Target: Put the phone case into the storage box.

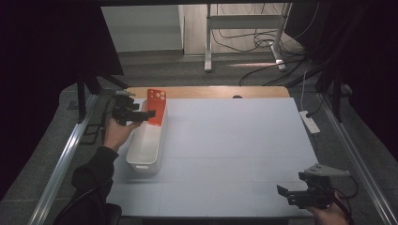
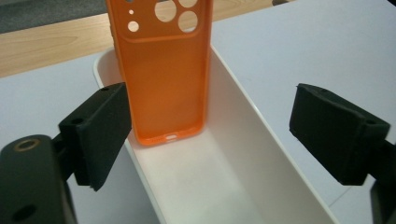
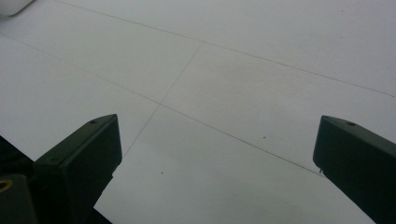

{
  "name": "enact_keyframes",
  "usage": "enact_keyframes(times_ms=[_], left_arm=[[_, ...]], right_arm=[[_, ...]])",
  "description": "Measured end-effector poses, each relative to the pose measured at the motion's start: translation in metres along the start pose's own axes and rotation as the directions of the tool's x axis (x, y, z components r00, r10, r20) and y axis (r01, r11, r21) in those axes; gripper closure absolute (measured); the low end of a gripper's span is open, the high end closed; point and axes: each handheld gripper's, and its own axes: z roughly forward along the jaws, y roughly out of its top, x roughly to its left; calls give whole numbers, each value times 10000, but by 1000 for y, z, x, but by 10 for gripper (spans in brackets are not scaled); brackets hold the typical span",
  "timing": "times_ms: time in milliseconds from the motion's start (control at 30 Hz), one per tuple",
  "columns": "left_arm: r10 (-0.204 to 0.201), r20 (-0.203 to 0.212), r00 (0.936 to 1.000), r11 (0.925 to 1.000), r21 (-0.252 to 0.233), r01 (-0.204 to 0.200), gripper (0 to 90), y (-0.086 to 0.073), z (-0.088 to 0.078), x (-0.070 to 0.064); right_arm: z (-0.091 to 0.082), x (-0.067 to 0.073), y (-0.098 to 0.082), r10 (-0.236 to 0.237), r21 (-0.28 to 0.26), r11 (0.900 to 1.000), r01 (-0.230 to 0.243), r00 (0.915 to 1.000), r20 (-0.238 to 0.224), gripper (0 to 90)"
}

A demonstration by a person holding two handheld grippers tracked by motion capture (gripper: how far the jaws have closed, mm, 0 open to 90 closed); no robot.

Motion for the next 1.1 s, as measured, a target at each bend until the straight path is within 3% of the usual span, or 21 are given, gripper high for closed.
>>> enact_keyframes(times_ms=[467,1100], left_arm=[[51,154,9999,9999,-133,-49,74,-11,-7,-10],[528,412,9978,9980,-383,-512,58,-20,-27,-29]], right_arm=[[0,0,0,12,6,10000,-12,10000,-17,16],[0,0,0,2,17,10000,-2,10000,-46,16]])
